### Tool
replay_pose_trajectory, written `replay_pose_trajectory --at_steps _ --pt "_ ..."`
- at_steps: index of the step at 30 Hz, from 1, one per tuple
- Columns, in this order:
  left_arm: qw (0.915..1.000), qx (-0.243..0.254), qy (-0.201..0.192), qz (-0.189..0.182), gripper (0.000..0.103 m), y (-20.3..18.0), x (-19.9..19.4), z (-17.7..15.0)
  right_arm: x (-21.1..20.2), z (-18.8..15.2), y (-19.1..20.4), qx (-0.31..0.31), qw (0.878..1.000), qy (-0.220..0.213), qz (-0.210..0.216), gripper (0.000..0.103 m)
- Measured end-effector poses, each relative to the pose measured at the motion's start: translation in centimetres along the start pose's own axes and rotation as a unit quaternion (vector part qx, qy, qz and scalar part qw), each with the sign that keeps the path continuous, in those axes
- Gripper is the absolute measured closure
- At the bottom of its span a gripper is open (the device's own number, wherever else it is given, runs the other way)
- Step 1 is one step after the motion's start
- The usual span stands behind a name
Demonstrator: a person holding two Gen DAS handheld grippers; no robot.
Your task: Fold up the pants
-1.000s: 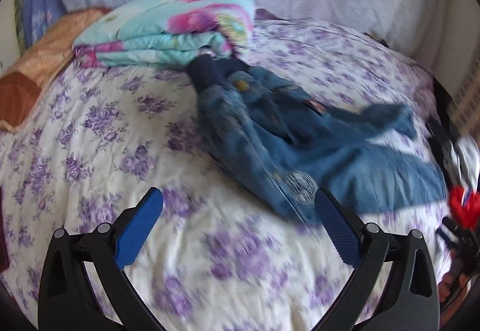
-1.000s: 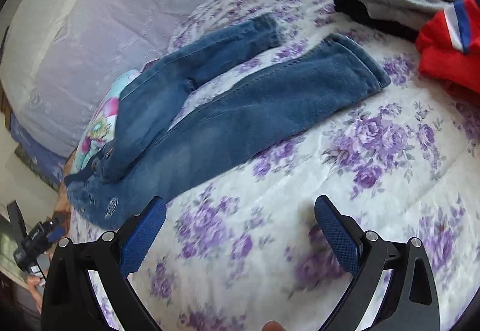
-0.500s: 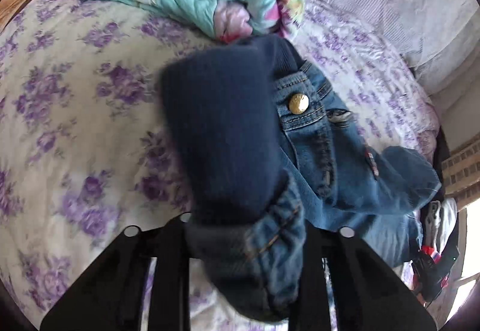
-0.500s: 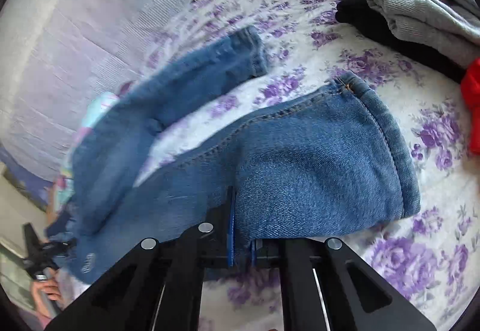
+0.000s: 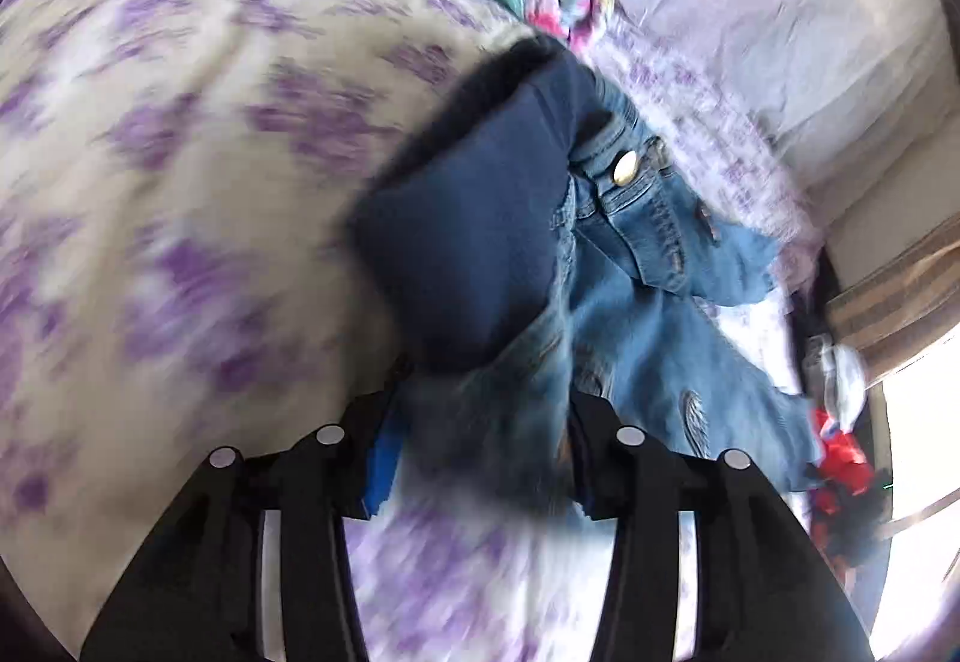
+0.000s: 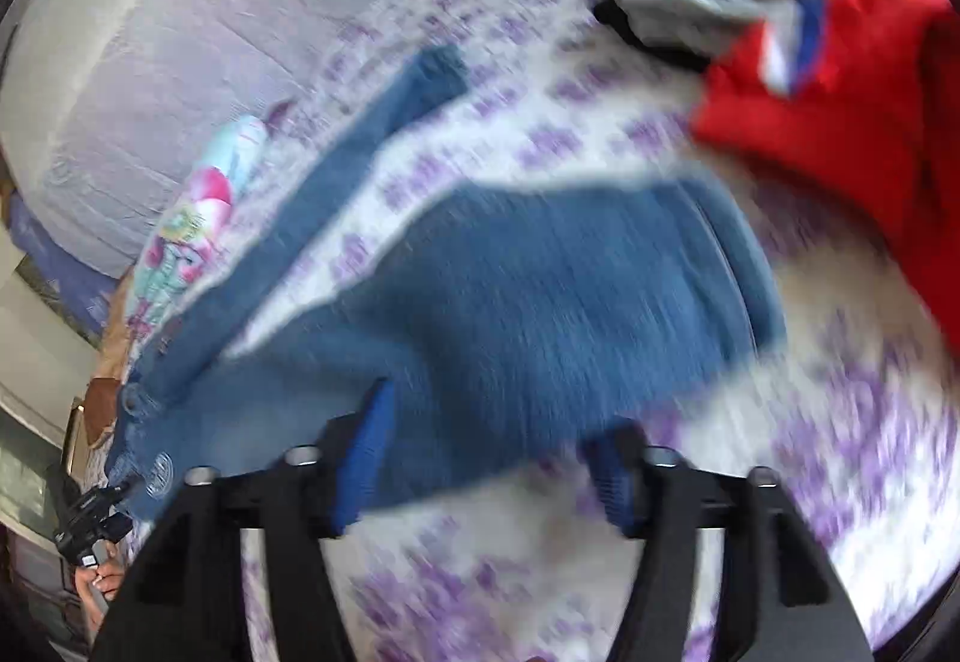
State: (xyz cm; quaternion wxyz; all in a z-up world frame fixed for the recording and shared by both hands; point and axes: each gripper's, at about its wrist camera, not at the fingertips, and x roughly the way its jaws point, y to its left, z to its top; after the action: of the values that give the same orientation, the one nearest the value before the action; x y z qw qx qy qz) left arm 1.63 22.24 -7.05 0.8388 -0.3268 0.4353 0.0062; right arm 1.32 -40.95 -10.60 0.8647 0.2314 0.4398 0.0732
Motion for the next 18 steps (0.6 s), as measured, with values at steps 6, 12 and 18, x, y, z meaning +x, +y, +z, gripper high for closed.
replay_pose_trajectory --at_steps 6,12,18 --pt "0.9722 0.109 -0.168 0.122 0.019 -4.8 -9.2 2.2 -6.3 0.2 4.7 -0.084 0.993 -0.075 0.024 0.024" --pt "0.9685 0.207 -0.128 0.053 0.018 -12.4 -4.9 6.9 -1.5 6.2 11.0 -0.114 0.981 -0.053 0.151 0.019" --pt "0.9587 0.284 0.011 -0.016 0.018 -16.2 5.7 8.1 12.3 10.0 13.9 -0.005 0.970 0.104 0.220 0.019"
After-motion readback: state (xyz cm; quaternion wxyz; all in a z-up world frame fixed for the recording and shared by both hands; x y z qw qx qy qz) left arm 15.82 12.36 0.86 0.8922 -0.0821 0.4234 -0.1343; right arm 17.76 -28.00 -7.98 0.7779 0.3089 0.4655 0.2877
